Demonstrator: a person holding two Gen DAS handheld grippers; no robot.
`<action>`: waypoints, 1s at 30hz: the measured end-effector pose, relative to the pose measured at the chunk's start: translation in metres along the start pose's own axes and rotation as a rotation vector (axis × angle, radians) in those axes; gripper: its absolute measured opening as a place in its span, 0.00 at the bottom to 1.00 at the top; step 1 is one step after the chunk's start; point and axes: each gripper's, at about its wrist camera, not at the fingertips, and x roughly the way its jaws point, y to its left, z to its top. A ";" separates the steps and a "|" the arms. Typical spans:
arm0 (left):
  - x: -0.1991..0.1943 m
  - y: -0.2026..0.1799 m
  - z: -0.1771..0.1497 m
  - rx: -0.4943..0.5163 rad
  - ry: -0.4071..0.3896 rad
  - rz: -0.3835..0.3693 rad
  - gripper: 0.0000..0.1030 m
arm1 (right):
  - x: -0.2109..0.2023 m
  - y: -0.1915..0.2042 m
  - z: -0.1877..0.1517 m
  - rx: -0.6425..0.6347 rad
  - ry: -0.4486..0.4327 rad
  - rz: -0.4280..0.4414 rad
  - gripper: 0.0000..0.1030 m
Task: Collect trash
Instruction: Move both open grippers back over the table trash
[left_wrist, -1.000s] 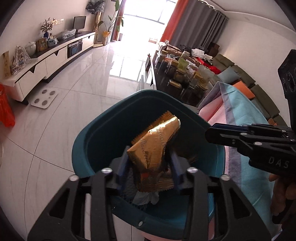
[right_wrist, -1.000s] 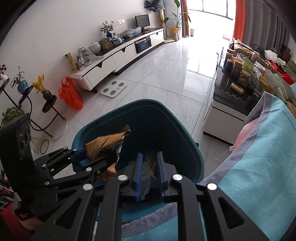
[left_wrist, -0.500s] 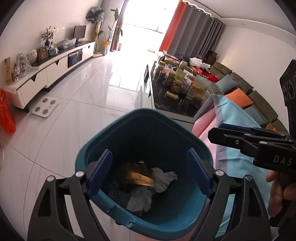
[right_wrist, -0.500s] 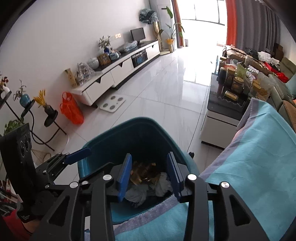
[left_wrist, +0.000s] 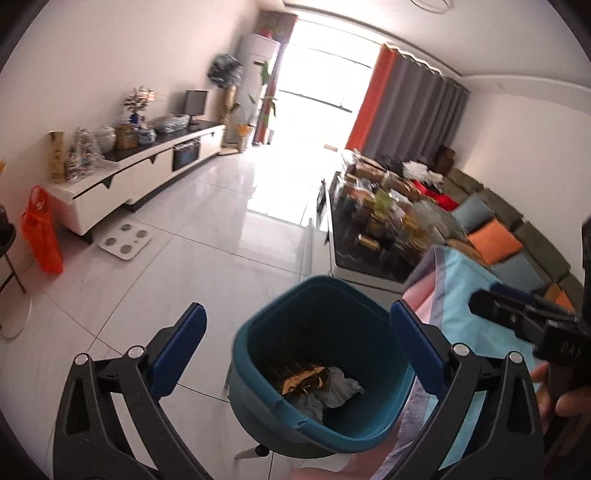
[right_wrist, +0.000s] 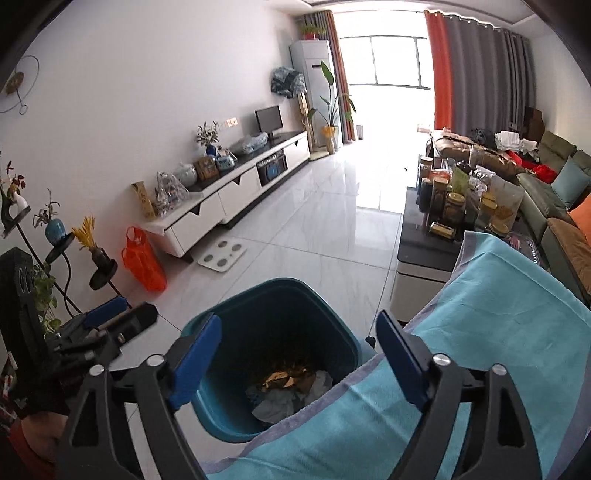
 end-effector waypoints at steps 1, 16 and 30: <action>-0.007 0.003 0.002 -0.011 -0.010 0.005 0.95 | -0.003 0.001 0.000 0.000 -0.007 -0.003 0.84; -0.099 -0.071 0.013 0.168 -0.253 -0.018 0.95 | -0.109 -0.021 -0.024 0.037 -0.225 -0.085 0.93; -0.142 -0.171 -0.017 0.341 -0.289 -0.256 0.95 | -0.201 -0.062 -0.091 0.138 -0.350 -0.297 0.93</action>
